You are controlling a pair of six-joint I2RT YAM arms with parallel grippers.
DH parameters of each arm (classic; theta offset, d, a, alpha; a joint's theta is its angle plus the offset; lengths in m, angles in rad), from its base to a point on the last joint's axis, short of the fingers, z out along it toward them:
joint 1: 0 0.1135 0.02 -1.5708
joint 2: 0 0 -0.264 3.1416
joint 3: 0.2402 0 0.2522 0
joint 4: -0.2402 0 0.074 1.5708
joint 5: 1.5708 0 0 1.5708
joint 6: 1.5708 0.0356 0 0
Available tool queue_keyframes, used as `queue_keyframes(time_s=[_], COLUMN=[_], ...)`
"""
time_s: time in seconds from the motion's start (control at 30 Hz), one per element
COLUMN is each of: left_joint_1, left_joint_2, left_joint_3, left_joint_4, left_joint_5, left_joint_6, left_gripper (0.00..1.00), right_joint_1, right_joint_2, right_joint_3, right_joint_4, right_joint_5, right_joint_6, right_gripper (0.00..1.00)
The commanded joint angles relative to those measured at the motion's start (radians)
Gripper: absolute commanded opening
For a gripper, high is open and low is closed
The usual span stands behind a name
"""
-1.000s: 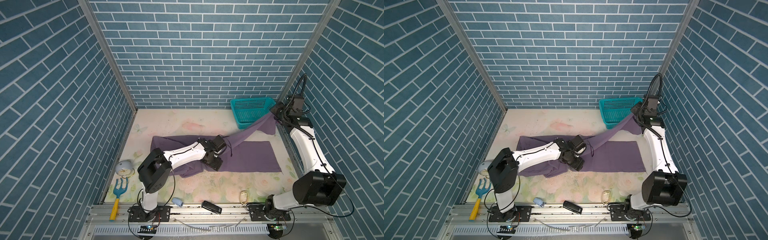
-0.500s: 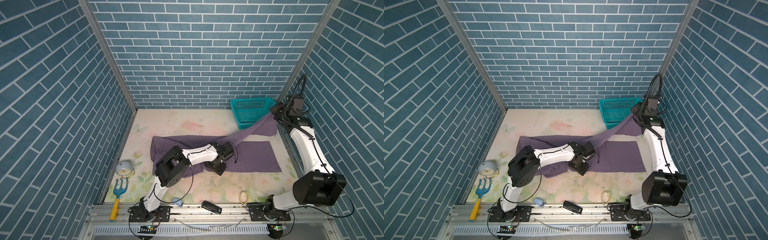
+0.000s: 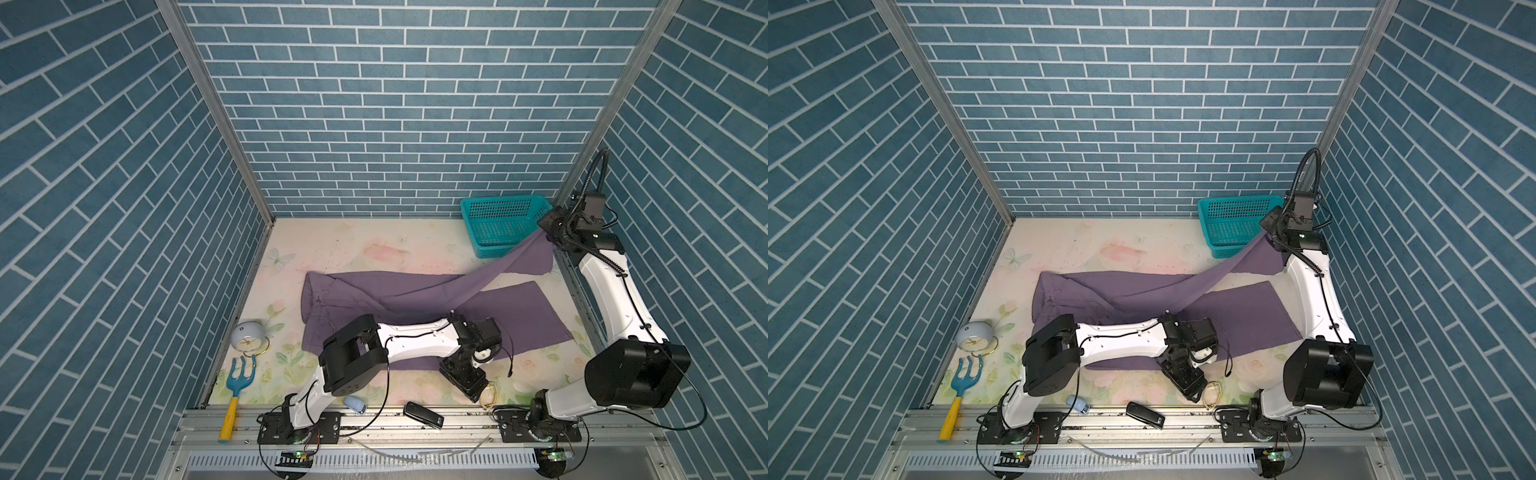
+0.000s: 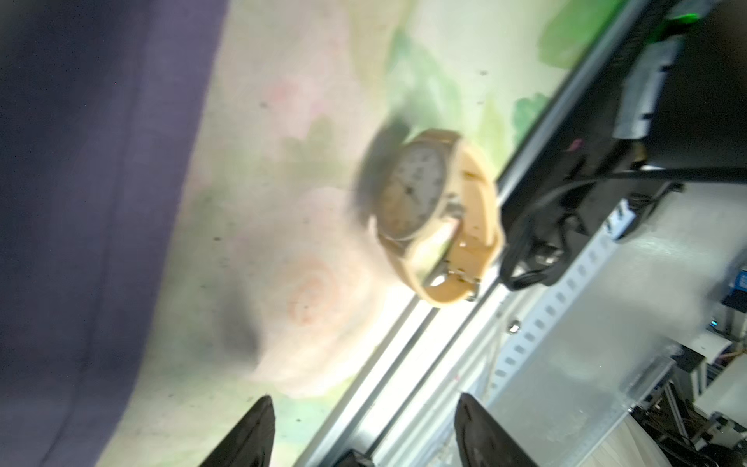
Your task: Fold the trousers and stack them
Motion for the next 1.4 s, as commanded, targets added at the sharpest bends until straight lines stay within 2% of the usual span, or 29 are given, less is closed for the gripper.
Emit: queue_keyframes(time_s=[0.0, 0.13, 0.2, 0.33, 0.4, 0.53, 0.7, 0.83, 0.97, 1.17, 1.2, 1.27, 1.37], left_joint_1=[0.009, 0.068, 0.119, 0.267, 0.372, 0.620, 0.835, 1.005, 1.050, 1.057, 1.061, 1.078, 1.119], left_joint_2=[-0.076, -0.192, -0.281, -0.528, -0.661, -0.892, -1.053, -1.075, -1.026, -0.937, -0.921, -0.886, -0.866], left_joint_3=[0.084, 0.122, 0.095, -0.097, -0.244, -0.532, -0.776, -0.902, -0.950, -0.988, -0.989, -0.982, -0.968], left_joint_4=[-0.028, -0.125, -0.186, -0.253, -0.259, -0.267, -0.228, -0.139, -0.026, 0.116, 0.129, 0.137, 0.122], left_joint_5=[-0.027, -0.179, -0.299, -0.532, -0.586, -0.577, -0.553, -0.487, -0.492, -0.506, -0.511, -0.512, -0.507], left_joint_6=[-0.003, 0.001, -0.015, -0.106, -0.175, -0.276, -0.362, -0.366, -0.384, -0.424, -0.421, -0.411, -0.386], left_gripper=[0.72, 0.72, 0.74, 0.77, 0.80, 0.85, 0.95, 0.96, 0.94, 0.85, 0.80, 0.67, 0.27], right_joint_1=[-0.005, -0.006, -0.005, -0.005, -0.005, -0.005, -0.005, -0.005, -0.014, -0.034, -0.037, -0.043, -0.051], right_joint_2=[-0.059, -0.079, -0.084, -0.090, -0.094, -0.113, -0.133, -0.132, -0.135, -0.132, -0.130, -0.125, -0.124], right_joint_3=[-0.036, -0.075, -0.091, -0.102, -0.101, -0.107, -0.143, -0.166, -0.181, -0.190, -0.191, -0.196, -0.205], right_joint_4=[0.002, 0.011, 0.022, 0.040, 0.047, 0.057, 0.078, 0.091, 0.105, 0.112, 0.112, 0.114, 0.119], right_joint_5=[0.021, 0.016, 0.014, 0.016, 0.018, 0.041, 0.051, 0.049, 0.051, 0.032, 0.030, 0.027, 0.021], right_joint_6=[-0.031, -0.035, -0.033, -0.035, -0.044, -0.070, -0.088, -0.095, -0.099, -0.101, -0.102, -0.102, -0.100], right_gripper=[0.00, 0.00, 0.00, 0.00, 0.00, 0.00, 0.00, 0.00, 0.00, 0.00, 0.00, 0.00, 0.00])
